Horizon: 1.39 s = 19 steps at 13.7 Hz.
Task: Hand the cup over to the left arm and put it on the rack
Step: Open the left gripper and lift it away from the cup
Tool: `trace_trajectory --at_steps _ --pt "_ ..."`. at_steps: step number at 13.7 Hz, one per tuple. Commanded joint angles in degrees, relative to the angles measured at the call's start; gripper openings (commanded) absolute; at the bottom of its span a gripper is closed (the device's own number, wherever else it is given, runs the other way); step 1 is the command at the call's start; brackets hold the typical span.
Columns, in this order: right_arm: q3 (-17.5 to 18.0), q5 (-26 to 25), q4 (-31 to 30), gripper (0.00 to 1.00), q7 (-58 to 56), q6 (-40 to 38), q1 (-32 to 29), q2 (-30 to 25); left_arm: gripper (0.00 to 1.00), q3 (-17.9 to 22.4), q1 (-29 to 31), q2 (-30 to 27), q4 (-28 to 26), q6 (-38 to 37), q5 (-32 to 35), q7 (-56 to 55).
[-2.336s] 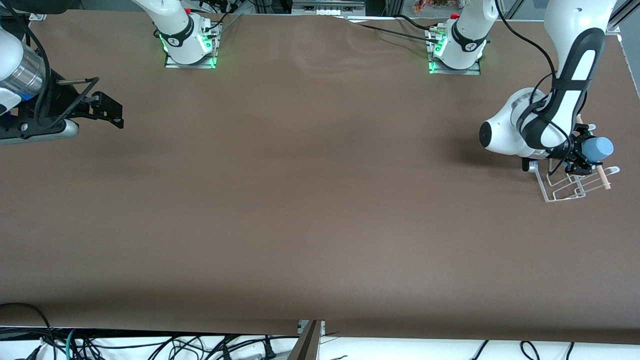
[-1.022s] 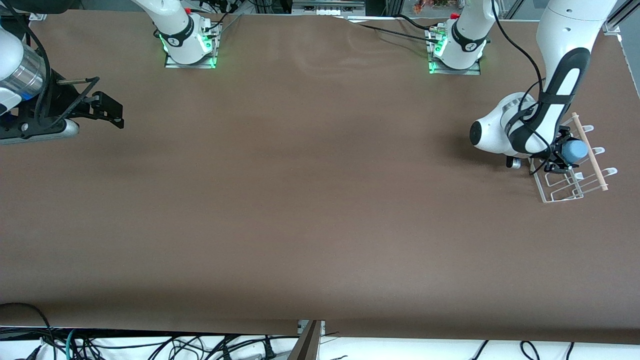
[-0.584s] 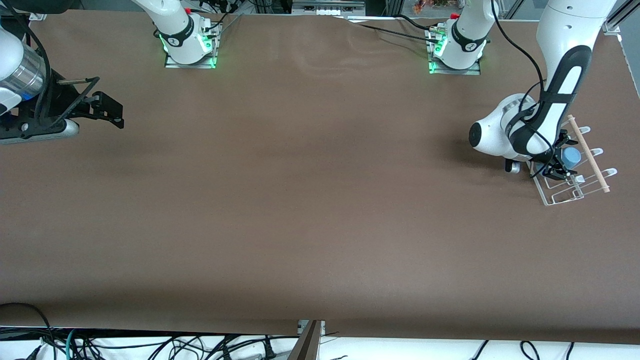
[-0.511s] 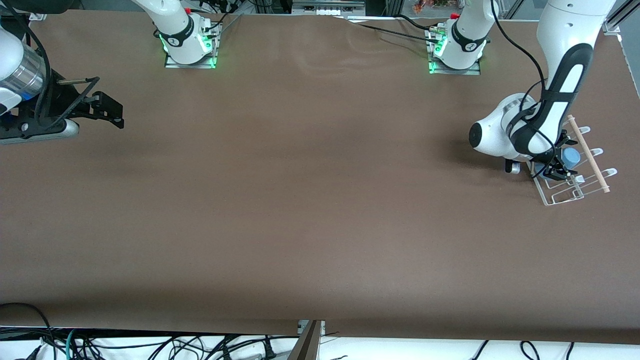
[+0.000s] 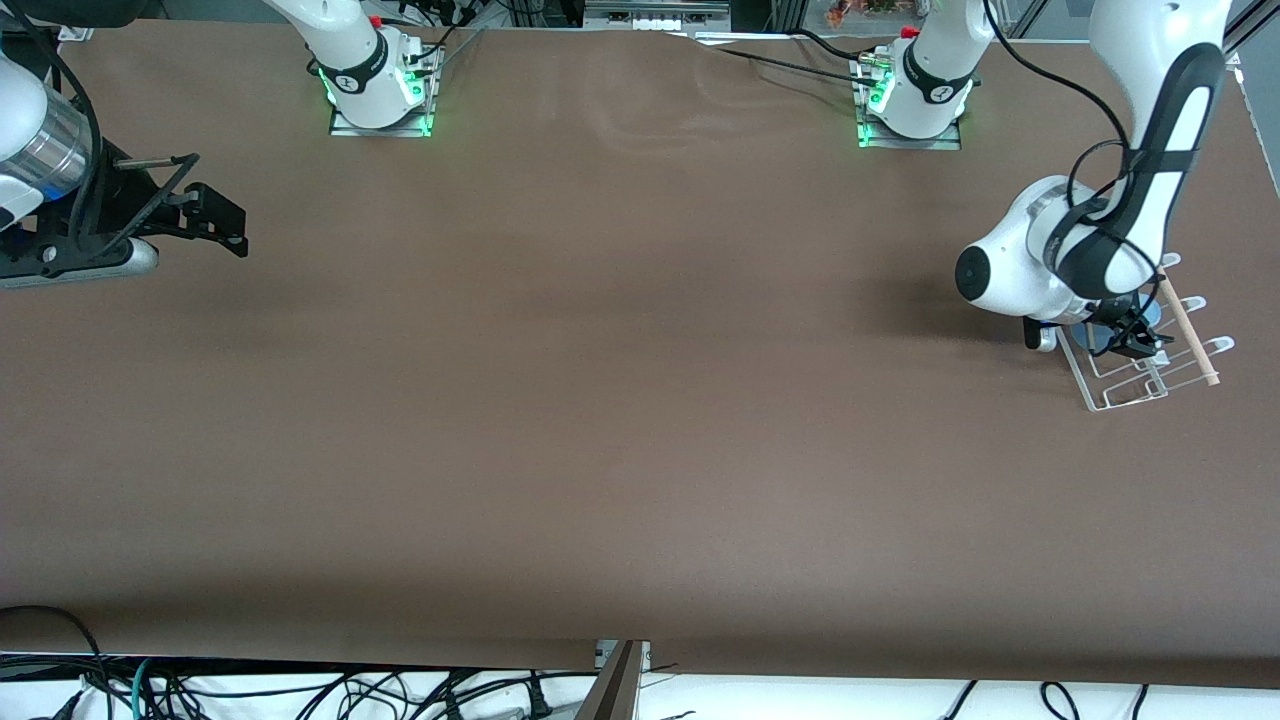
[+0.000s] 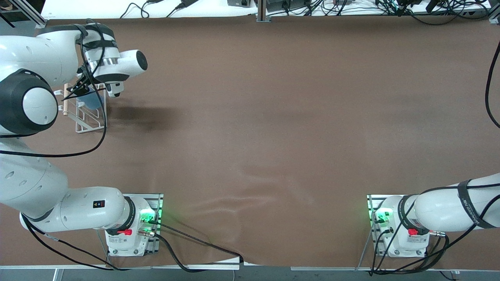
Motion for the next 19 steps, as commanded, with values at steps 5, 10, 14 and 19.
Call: trace_trajectory --at_steps 5,10,14,19 --pt "0.2 -0.1 1.1 1.0 0.0 -0.2 0.0 0.3 1.0 -0.3 0.5 -3.0 16.3 -5.7 -22.0 6.7" --pt "0.2 -0.1 1.1 1.0 0.0 -0.2 0.0 0.4 1.0 -0.2 0.5 -3.5 27.0 -6.3 -35.9 6.1" --pt "0.1 -0.1 1.1 1.0 0.0 -0.2 0.0 0.4 1.0 0.2 0.6 -4.6 33.8 -6.0 -52.2 4.6" --pt "0.1 0.0 1.1 1.0 0.0 0.7 0.0 0.4 1.0 0.5 0.2 -7.5 38.6 -7.7 -66.5 -23.2"
